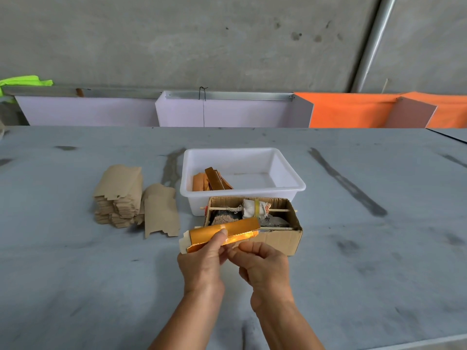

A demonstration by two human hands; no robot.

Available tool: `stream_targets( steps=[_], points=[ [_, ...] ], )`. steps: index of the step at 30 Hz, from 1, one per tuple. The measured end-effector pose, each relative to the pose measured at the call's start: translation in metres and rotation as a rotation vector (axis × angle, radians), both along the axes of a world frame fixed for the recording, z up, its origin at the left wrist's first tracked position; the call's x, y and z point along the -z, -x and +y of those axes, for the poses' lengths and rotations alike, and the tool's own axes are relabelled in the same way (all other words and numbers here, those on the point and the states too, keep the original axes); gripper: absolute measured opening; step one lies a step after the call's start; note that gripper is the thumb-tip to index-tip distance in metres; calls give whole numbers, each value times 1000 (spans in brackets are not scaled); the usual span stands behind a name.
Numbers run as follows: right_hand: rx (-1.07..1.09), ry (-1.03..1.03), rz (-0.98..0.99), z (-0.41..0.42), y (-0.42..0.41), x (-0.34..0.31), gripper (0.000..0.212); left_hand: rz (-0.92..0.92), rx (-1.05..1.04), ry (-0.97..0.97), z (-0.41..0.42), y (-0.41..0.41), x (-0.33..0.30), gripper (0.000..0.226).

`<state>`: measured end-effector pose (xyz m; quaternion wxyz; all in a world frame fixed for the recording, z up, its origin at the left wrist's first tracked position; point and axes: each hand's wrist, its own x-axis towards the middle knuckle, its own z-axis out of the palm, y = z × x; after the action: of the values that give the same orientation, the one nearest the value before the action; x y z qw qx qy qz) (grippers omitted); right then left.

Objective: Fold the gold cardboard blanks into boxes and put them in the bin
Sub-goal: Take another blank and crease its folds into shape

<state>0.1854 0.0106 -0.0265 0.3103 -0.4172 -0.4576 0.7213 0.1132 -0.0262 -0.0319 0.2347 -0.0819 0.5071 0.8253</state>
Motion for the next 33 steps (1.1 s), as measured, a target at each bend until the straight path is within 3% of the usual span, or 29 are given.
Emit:
stream_targets(
  steps=[8, 25, 33],
  points=[
    [133, -82, 45, -2, 0, 10, 20, -148, 79, 16, 2, 3, -4, 18],
    [147, -316, 116, 8, -1, 23, 21, -293, 213, 92, 6, 1, 1, 43],
    [105, -133, 180, 8, -5, 23, 16, -203, 131, 90, 11, -10, 1, 42]
  ],
)
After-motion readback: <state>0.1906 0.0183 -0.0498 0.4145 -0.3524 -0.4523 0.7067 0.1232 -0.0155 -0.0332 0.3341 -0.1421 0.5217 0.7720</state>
